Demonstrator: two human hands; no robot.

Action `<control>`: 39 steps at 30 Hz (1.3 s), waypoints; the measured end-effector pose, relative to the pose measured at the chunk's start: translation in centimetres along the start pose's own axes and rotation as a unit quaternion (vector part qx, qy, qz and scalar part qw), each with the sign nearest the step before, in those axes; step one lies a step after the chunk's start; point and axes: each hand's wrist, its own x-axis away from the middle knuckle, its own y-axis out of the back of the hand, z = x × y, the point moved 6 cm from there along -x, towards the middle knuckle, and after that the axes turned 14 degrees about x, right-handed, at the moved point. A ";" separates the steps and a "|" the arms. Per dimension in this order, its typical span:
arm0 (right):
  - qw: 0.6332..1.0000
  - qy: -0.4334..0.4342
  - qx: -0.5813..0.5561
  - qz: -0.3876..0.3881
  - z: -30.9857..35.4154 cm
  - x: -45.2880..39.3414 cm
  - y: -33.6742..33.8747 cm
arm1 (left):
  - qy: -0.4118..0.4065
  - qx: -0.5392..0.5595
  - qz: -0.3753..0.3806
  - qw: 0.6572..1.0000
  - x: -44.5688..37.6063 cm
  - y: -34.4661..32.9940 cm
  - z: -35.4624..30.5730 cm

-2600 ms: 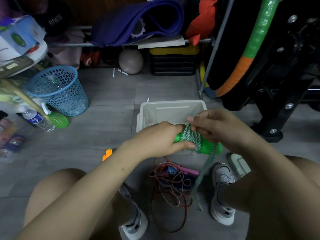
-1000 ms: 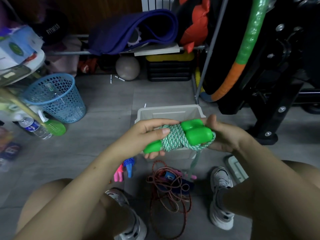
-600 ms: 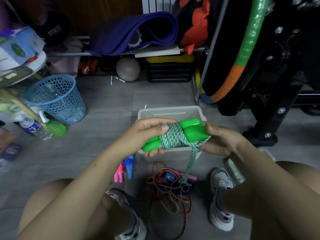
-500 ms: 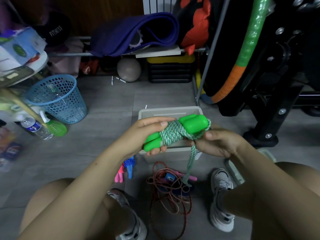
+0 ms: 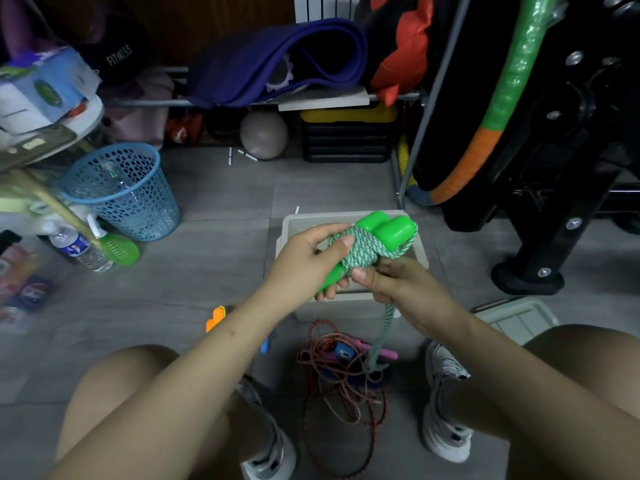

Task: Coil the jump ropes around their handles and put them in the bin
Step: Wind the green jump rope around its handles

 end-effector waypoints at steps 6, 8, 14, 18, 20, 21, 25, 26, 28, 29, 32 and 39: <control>0.991 0.031 0.087 -0.097 1.4 0.1 0.5 | -0.009 -0.032 -0.023 0.999 -0.5 0.4 0.0; 0.983 0.037 0.126 -0.127 1.3 0.1 0.6 | -0.011 -0.037 -0.024 0.999 -0.6 0.2 0.1; 0.959 0.048 0.217 -0.174 2.1 0.1 1.5 | -0.039 -0.055 -0.041 0.997 -0.8 0.2 -0.1; 0.888 0.033 0.440 -0.134 2.5 0.7 2.2 | -0.043 -0.115 -0.060 0.991 -1.1 1.4 -0.6; 0.852 0.067 0.506 -0.116 3.2 1.2 2.3 | -0.031 -0.185 -0.053 0.981 -1.4 2.2 -0.6; 0.851 0.092 0.505 -0.111 3.7 1.4 2.6 | -0.018 -0.213 -0.035 0.976 -1.5 2.3 -0.4; 0.893 0.152 0.414 -0.093 5.5 2.2 4.3 | 0.050 -0.236 0.085 0.967 -0.6 0.9 0.4; 0.897 0.162 0.402 -0.090 5.7 2.3 4.3 | 0.064 -0.257 0.119 0.957 -0.2 0.2 0.4; 0.889 0.175 0.416 -0.084 5.5 2.1 3.5 | 0.083 -0.316 0.171 0.929 0.5 -1.0 0.5; 0.880 0.178 0.433 -0.080 5.4 1.9 2.9 | 0.086 -0.350 0.182 0.915 0.7 -1.2 0.7; 0.865 0.192 0.456 -0.082 5.1 1.7 2.2 | 0.059 -0.419 0.160 0.892 0.8 -1.5 0.6; 0.860 0.165 0.447 -0.183 5.5 1.8 3.1 | -0.014 -0.455 0.134 0.880 1.0 -2.2 -1.0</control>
